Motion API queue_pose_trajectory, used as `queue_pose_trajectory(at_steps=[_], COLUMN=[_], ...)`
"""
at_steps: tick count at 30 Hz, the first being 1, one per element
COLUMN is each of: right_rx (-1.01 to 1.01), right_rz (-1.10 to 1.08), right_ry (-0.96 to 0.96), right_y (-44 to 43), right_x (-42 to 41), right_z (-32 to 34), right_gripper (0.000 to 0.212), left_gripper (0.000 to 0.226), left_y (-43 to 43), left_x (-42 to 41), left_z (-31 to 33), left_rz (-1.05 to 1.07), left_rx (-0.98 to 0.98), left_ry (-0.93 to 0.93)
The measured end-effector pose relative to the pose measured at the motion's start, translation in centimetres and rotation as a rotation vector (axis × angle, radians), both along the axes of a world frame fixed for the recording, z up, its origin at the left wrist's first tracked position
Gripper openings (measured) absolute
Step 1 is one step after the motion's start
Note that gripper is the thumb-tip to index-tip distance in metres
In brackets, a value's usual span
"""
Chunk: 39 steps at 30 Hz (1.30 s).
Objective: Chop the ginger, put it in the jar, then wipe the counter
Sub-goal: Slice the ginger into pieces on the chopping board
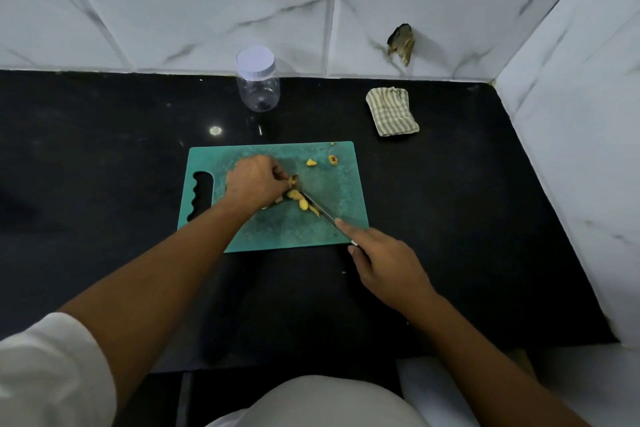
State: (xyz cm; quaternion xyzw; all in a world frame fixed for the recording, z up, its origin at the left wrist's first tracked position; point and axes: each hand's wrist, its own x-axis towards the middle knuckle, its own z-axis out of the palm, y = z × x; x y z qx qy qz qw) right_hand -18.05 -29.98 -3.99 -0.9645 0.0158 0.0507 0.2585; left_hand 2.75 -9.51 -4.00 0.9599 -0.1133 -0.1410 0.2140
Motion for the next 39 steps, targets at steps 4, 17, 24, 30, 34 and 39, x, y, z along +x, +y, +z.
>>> queue_pose_trajectory(at_steps=[4,17,24,30,34,39], right_rx=[0.016,0.13,0.12,0.083,0.027,-0.012], right_rz=[-0.003,-0.196,-0.203,-0.196,-0.196,-0.209], right_ry=[-0.04,-0.055,-0.013,-0.01,-0.013,-0.016], right_y=[-0.6,0.8,1.9,2.3,2.5,3.0], right_x=[-0.1,2.3,3.3,3.5,3.4,3.1], right_z=[-0.2,0.3,0.1,-0.2,-0.4,-0.5], right_gripper=[0.054,0.056,0.056,0.057,0.057,0.059], left_gripper=[0.012,0.011,0.011,0.007,0.007,0.008], left_y=[-0.4,-3.0,-2.8,-2.9,-2.9,-2.9], left_x=[0.3,0.4,0.4,0.2,0.2,0.2], left_z=[-0.2,-1.3,-2.1,-2.0,-1.8,-1.9], left_rz=[-0.014,-0.07,-0.081,-0.079,-0.079,-0.084], left_rx=[-0.047,-0.204,-0.232,-0.218,-0.218,-0.197], left_ry=[-0.003,-0.074,-0.099,-0.119,-0.127,-0.13])
